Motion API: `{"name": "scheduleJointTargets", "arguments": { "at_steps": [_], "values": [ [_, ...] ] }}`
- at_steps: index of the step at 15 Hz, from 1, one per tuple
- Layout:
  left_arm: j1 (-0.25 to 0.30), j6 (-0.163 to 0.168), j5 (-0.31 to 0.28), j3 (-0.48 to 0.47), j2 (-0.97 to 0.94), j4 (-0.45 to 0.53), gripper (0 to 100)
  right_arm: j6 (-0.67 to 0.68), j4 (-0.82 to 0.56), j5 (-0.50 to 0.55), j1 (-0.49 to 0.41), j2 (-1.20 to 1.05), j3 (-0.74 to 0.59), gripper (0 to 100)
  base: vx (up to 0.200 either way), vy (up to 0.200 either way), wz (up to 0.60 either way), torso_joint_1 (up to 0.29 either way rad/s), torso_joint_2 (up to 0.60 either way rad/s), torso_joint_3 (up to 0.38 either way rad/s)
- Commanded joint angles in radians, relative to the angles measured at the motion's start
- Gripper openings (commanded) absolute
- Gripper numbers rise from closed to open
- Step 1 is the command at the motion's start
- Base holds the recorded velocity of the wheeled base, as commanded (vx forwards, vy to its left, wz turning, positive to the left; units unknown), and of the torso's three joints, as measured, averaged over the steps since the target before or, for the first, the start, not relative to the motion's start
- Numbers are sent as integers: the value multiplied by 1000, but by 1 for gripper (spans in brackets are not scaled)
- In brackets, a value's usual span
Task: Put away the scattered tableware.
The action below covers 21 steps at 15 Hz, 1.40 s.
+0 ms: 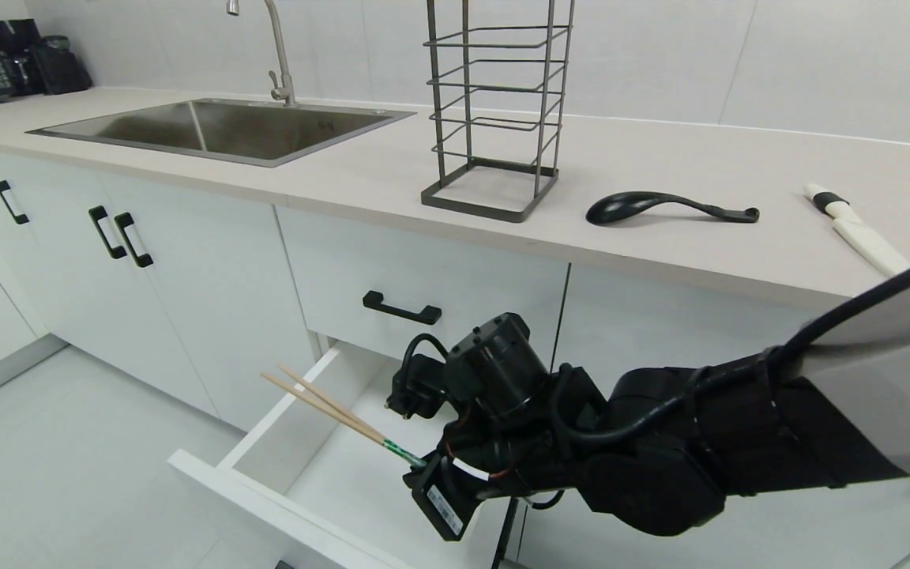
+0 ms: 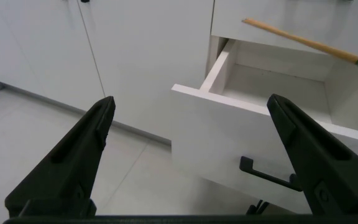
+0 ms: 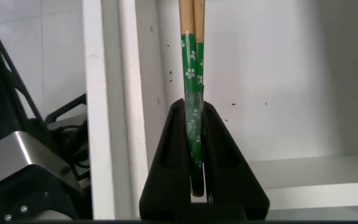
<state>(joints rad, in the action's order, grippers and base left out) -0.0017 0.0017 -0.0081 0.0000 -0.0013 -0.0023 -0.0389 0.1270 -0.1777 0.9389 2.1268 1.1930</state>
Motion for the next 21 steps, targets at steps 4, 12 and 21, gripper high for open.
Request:
{"name": "scheduleJointTargets", "arguments": {
  "at_steps": [4, 12, 21],
  "values": [
    [0, 0, 0, 0, 1, -1, 100, -30, 0, 47, -23, 108, 56, 0, 0, 0, 0, 1, 2, 13],
    [0, 0, -1, 0, 1, -1, 100, -30, 0, 93, -55, 179, 106, 0, 0, 0, 0, 0, 0, 0],
    [0, 0, 0, 0, 1, -1, 100, -30, -1, 142, -57, 254, 154, 0, 0, 0, 0, 0, 0, 0]
  ]
}}
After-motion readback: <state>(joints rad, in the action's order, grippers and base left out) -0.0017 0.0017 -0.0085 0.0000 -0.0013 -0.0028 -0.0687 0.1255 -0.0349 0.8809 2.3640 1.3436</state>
